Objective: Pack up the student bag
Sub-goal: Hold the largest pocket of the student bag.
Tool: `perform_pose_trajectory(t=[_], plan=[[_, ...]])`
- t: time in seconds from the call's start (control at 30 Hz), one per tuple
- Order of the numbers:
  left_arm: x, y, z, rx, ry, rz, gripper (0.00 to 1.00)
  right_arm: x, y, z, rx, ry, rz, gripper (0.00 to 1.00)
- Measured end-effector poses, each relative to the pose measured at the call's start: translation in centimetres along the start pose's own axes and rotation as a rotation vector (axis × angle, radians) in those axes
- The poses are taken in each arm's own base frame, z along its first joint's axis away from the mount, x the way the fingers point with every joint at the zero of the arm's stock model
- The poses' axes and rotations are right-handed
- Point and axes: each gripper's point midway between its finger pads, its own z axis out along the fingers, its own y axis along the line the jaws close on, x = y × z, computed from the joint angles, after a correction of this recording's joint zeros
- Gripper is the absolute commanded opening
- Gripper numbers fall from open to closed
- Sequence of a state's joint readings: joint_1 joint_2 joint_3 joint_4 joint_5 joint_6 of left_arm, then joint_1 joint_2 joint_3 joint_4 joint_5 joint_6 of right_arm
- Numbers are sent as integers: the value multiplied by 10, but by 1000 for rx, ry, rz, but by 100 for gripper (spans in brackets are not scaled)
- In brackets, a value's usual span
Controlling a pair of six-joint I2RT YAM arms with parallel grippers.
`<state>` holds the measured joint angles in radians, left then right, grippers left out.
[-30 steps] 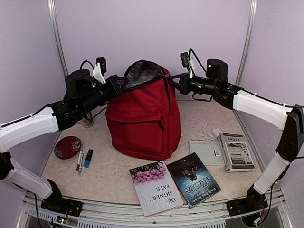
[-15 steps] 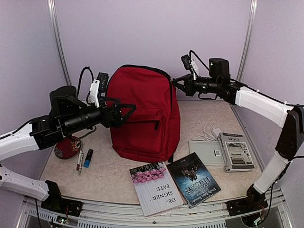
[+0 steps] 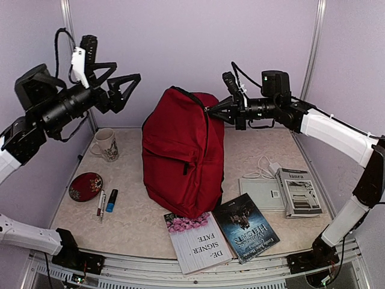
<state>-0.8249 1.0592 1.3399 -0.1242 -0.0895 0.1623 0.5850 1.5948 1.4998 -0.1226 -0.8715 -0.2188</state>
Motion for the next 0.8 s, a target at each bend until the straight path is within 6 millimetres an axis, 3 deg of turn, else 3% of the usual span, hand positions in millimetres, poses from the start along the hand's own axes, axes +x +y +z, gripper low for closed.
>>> perform_pose_trajectory(t=[0.07,0.1,0.23,0.3,0.37,0.47,0.7,0.73,0.77,0.8], plan=[[19,-12,26,101,47,55,99,1,9,5,-28,0,-4,0],[39,-24,41,180,89,99,99,0,14,7,-45,-2,-8,0],[107,-64,63,425,198,321,99,1,17,8,-61,-2,-15,0],[129,-73,73,504,227,411,99,4,18,8,-62,3,-10,0],[136,-74,91,552,240,487,99,8,20,9,-67,11,-1,0],[130,-69,118,566,217,603,99,12,28,10,-80,22,10,0],[139,-83,116,615,219,757,96,15,38,8,-93,33,21,0],[142,-85,115,628,230,769,87,15,38,8,-93,34,21,0],[146,-88,115,638,242,778,68,15,38,8,-93,34,21,0],[150,-89,115,646,255,785,36,15,38,8,-92,34,20,0]])
